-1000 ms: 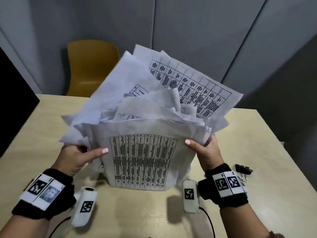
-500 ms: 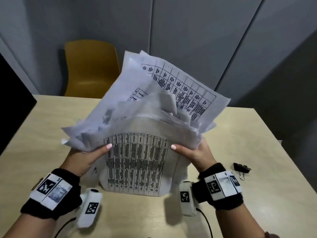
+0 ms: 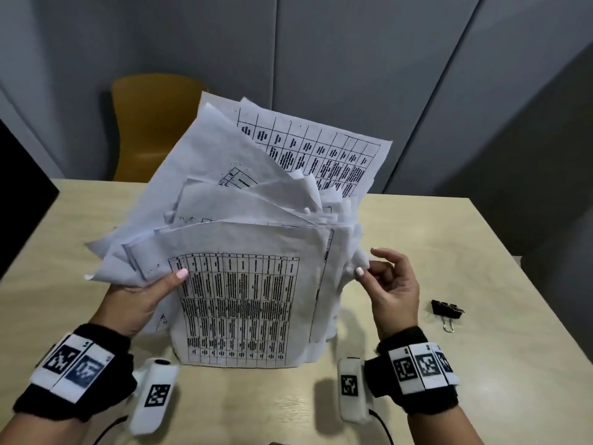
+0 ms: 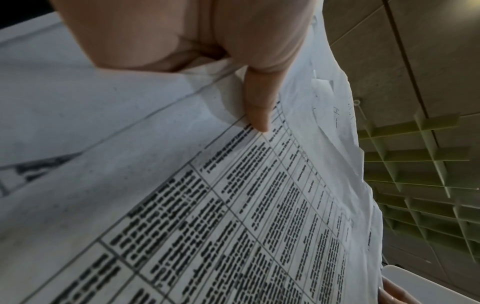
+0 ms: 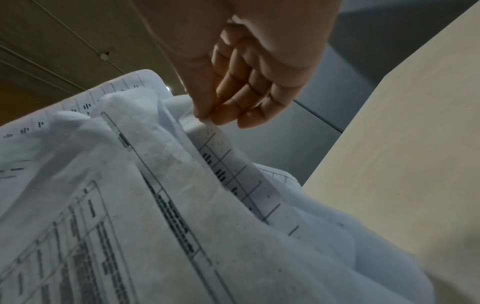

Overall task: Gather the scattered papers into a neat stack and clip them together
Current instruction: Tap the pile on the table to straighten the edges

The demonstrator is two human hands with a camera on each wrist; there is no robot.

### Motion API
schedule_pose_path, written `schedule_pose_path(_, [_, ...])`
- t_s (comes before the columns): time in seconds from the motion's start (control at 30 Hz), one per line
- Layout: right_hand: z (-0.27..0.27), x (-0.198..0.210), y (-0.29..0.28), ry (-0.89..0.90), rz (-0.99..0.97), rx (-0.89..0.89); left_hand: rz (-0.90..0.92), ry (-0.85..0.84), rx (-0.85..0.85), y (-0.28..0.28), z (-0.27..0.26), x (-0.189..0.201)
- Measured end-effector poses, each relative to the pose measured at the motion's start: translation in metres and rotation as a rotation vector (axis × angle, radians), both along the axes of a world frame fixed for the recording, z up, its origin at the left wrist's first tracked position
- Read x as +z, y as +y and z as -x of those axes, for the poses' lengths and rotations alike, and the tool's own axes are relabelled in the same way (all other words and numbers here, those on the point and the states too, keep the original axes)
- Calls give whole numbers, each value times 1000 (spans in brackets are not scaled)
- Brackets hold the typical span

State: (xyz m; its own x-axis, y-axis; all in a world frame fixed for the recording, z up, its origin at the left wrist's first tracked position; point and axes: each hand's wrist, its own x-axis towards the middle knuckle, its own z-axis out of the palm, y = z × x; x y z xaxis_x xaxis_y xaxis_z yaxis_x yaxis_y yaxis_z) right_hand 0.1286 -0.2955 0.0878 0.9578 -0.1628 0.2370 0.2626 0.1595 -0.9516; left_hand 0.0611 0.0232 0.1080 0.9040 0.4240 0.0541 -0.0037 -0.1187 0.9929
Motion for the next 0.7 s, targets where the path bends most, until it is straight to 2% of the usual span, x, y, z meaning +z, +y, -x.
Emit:
schedule_pose_path(0.17, [-1, -5, -6, 41, 11, 28, -19, 16, 1, 5, 1, -5])
schedule_pose_path(0.3, [2, -27, -9, 150, 8, 34, -42, 50, -24, 5, 3, -4])
schedule_pose_path(0.43, [10, -65, 2, 318, 205, 7, -24, -3, -87, -1, 3, 2])
schedule_pose_path(0.53, [15, -72, 10, 436, 473, 55, 22, -29, -108, -3, 4, 7])
schedule_pose_path(0.6, [15, -64, 7, 417, 571, 72, 35, -40, -102, -2, 6, 8])
schedule_pose_path(0.7, [10, -36, -3, 232, 496, 55, 9, -34, -104, -1, 8, 9])
